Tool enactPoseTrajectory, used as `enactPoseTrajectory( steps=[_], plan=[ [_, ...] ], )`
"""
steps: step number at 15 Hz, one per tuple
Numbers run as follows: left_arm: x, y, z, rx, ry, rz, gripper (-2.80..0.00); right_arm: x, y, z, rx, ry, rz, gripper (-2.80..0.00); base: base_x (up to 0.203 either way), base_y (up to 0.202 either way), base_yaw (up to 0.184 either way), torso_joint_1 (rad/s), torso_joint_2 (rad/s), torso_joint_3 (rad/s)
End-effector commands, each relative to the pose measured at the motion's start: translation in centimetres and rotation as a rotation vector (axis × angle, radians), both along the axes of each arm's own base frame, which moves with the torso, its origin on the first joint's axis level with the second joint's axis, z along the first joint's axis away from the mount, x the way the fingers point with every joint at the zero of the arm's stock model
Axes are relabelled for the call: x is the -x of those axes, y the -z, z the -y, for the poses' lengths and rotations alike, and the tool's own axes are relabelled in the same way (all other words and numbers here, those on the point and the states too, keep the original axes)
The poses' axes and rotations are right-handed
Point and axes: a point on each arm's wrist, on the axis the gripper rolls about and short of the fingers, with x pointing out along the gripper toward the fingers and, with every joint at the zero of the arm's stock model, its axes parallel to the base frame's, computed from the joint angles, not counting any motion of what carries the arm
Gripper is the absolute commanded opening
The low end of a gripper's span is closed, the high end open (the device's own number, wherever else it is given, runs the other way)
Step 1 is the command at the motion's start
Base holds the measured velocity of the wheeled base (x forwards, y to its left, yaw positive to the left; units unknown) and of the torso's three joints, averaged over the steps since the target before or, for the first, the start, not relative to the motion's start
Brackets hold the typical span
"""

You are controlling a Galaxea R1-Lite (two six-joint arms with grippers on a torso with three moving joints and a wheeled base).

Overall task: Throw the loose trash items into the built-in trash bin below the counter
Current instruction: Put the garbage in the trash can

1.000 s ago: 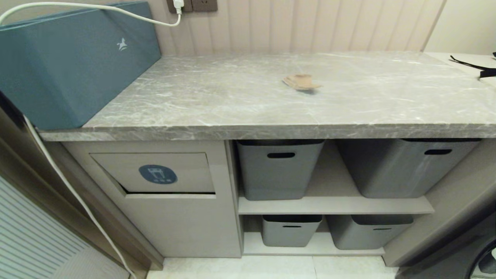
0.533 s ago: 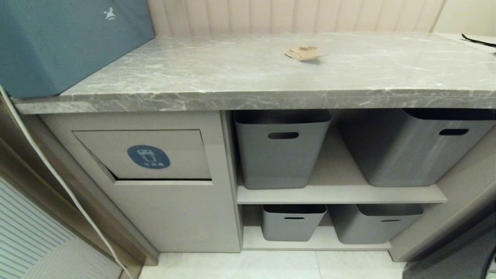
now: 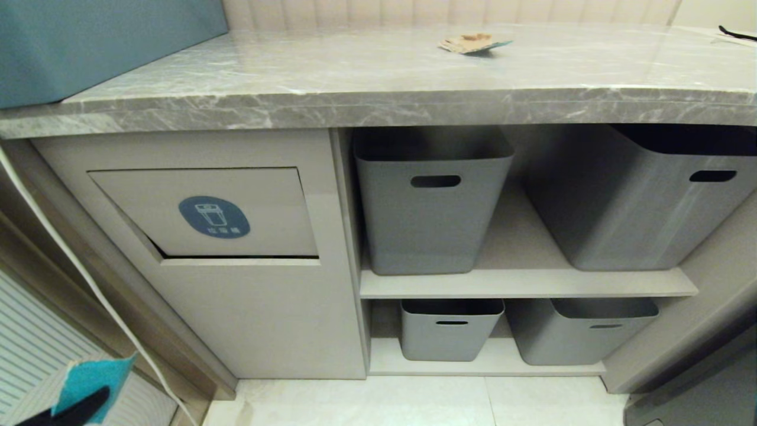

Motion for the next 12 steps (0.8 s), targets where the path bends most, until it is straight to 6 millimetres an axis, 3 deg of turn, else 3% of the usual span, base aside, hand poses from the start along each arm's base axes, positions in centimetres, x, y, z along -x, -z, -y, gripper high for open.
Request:
enactPoseTrajectory(
  steps=[1,6,12],
  plan=[
    [-2.0,-1.0,-0.3,-0.004,0.0,0.021,-2.8,0.0,0.0,0.0,0.002,-0.001,-0.001,-2.8,0.0,0.0,0.0,-0.009,0.03,0.035],
    [-7.9,-1.1,-1.2,-0.002,-0.005,0.098,-2.8,0.0,0.0,0.0,-0.005,-0.001,-0.001,-2.8,0.0,0.0,0.0,0.0,0.0,0.0],
    [-13.6,1.2,-1.3,-0.037,0.043,0.102,-2.8,0.0,0.0,0.0,-0.005,-0.001,-0.001,-2.8,0.0,0.0,0.0,0.0,0.0,0.0]
  ],
)
